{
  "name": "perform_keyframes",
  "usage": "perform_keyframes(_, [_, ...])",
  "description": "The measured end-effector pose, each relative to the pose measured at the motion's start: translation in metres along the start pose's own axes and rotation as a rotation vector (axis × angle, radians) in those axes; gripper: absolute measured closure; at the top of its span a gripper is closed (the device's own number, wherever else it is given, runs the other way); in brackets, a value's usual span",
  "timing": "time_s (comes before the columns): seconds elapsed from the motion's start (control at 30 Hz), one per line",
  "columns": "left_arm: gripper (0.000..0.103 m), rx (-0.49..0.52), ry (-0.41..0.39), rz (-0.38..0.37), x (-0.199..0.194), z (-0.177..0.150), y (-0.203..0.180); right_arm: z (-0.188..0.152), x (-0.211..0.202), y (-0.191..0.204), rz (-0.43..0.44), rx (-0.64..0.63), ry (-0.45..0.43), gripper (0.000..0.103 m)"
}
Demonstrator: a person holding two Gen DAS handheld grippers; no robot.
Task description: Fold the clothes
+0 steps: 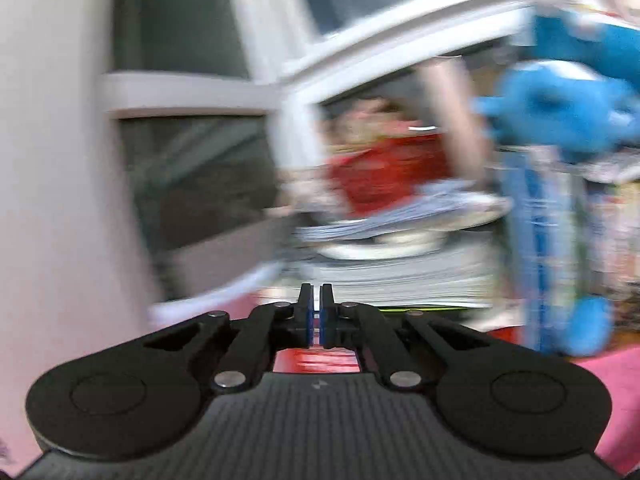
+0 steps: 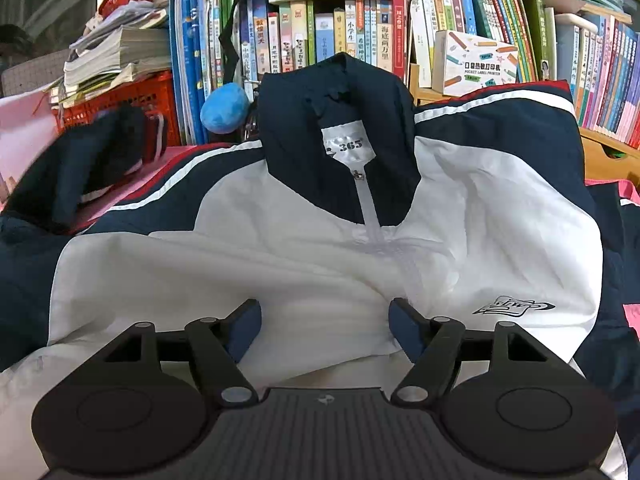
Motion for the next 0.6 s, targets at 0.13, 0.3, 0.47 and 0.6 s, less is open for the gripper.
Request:
perform_keyframes(0.13, [0.083,-0.01,0.172,-0.198,0.014,-0.045,0.021,0.0,0.0,0.002,-0.008,-0.012,0.003,0.03])
perform_keyframes(0.3, [0.014,0.102,0.215,-0.392,-0.003,-0.063,-0.059,0.0,0.001,0.006,-0.025,-0.033,0.005,0.029])
perform_keyframes(0.47, [0.0,0.412,0.121,-0.245,0.004,-0.07,-0.178,0.0,0.001,0.005,-0.021,-0.034,0.006,0.029])
perform_keyframes(0.6, [0.086,0.574,0.133,-0.041,0.038,-0.095,-0.209,0.0,0.001,0.004,-0.023,-0.036,0.006,0.028])
Point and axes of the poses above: each gripper's, at about its wrist camera, not at the fingertips, and x roughly the way its jaws point, y to its left, z to its top, the point moved 5 cm from there along x, roughly the way its jaws point, and after that the axes turned 3 degrees about y, right-handed, at the moved point
